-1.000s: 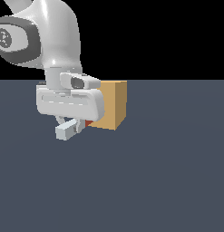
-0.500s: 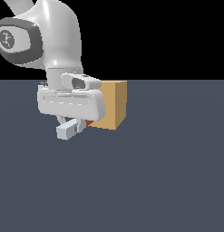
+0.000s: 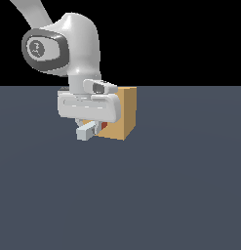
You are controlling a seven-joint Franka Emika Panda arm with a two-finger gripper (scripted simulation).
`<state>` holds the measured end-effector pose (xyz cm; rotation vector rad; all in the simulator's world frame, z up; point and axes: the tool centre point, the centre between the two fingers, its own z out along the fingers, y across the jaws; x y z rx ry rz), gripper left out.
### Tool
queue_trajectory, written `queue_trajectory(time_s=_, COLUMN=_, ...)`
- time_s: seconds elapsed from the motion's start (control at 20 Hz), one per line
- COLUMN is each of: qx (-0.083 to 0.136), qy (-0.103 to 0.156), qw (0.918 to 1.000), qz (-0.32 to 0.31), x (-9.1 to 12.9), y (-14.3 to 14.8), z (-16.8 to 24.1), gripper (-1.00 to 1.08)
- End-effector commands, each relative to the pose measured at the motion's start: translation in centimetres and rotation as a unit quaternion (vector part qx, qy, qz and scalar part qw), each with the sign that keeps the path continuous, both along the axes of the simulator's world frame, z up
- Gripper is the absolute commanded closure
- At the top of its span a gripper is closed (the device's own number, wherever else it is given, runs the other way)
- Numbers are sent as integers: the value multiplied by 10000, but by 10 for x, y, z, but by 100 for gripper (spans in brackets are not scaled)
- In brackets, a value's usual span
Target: Insert the peg into the horizontal hole in a box.
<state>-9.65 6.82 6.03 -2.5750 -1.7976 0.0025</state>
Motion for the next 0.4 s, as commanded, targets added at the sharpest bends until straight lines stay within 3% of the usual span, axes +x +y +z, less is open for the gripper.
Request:
queue_trajectory(time_s=0.0, qx=2, qy=-14, qw=10000, qz=-3, x=7, y=16, z=1, gripper=108)
queue_trajectory(time_s=0.35, qx=2, qy=-18, qw=10000, qz=-2, x=14, y=33, z=1, gripper=108)
